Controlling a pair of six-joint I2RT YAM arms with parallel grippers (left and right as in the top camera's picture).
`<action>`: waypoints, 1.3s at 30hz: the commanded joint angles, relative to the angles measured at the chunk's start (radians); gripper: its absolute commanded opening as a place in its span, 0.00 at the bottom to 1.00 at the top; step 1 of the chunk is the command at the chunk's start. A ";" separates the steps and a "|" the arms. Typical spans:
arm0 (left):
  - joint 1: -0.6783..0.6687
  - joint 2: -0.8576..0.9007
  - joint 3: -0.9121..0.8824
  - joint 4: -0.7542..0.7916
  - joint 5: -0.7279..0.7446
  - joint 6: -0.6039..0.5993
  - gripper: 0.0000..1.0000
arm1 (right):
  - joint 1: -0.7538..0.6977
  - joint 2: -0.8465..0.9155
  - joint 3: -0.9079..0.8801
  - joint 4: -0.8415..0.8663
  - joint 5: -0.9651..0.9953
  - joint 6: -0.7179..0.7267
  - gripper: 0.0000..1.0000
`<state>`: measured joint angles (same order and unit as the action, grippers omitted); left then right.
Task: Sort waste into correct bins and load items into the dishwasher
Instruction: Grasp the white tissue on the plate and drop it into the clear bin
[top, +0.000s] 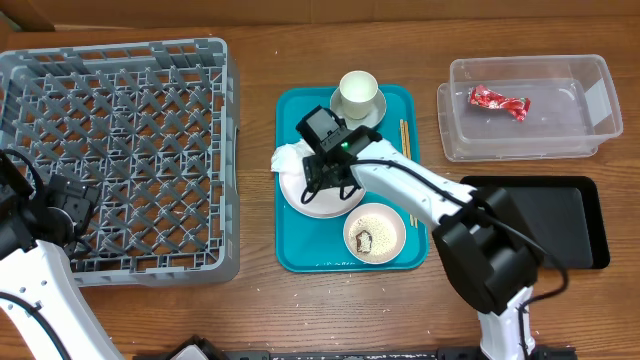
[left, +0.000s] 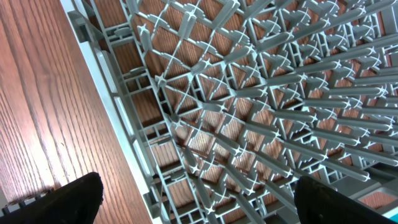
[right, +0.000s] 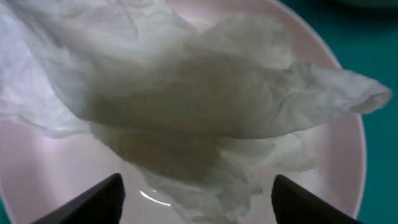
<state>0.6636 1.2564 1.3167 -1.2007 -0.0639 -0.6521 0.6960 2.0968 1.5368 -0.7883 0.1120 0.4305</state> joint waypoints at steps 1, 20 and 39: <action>0.004 -0.013 0.023 0.000 0.002 -0.006 1.00 | -0.002 0.012 -0.006 0.002 0.000 0.031 0.51; 0.004 -0.013 0.022 0.000 0.002 -0.006 1.00 | -0.058 -0.153 0.355 -0.367 0.142 0.099 0.04; 0.004 -0.013 0.022 0.000 0.002 -0.006 1.00 | -0.682 -0.272 0.407 -0.367 0.159 0.258 0.05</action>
<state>0.6636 1.2564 1.3167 -1.2007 -0.0639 -0.6521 0.0689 1.8160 1.9354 -1.1675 0.2794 0.6331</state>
